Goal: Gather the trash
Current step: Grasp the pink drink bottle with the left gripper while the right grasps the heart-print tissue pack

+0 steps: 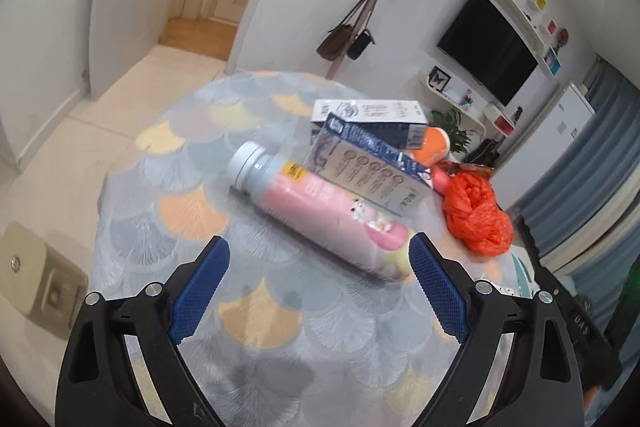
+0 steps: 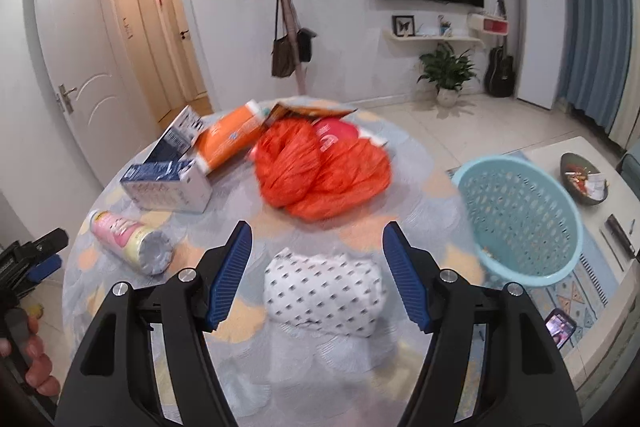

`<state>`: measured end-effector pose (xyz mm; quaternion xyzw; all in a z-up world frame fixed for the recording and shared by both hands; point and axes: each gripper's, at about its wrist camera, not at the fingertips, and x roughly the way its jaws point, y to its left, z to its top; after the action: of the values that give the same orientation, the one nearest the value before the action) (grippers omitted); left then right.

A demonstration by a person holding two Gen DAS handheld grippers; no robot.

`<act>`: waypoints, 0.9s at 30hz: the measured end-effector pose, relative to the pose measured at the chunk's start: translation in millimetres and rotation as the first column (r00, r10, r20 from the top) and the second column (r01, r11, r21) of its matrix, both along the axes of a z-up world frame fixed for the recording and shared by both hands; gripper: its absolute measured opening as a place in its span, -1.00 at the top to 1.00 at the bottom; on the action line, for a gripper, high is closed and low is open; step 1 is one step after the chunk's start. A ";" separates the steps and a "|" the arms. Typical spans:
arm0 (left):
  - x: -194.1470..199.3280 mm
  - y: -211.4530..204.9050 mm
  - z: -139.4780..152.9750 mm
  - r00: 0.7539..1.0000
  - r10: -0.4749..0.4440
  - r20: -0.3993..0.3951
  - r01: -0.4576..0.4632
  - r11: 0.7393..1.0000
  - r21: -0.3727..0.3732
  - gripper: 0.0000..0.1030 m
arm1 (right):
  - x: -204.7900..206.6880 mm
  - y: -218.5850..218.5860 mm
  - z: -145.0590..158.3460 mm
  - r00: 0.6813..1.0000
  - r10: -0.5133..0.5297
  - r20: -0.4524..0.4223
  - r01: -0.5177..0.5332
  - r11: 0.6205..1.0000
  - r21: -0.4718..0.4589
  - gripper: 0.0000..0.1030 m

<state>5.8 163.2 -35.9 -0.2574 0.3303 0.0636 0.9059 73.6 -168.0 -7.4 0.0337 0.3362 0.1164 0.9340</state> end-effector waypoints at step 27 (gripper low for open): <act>83.6 -3.9 -38.3 0.986 0.112 -0.122 -0.133 0.974 -0.185 -0.73 | 20.6 -58.9 -25.3 0.996 0.050 -0.070 -0.050 0.999 0.006 -0.34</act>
<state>89.5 159.3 -74.3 -0.3599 0.3681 0.1012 0.8513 94.2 -226.9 -32.8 0.0312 0.3693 0.1391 0.9183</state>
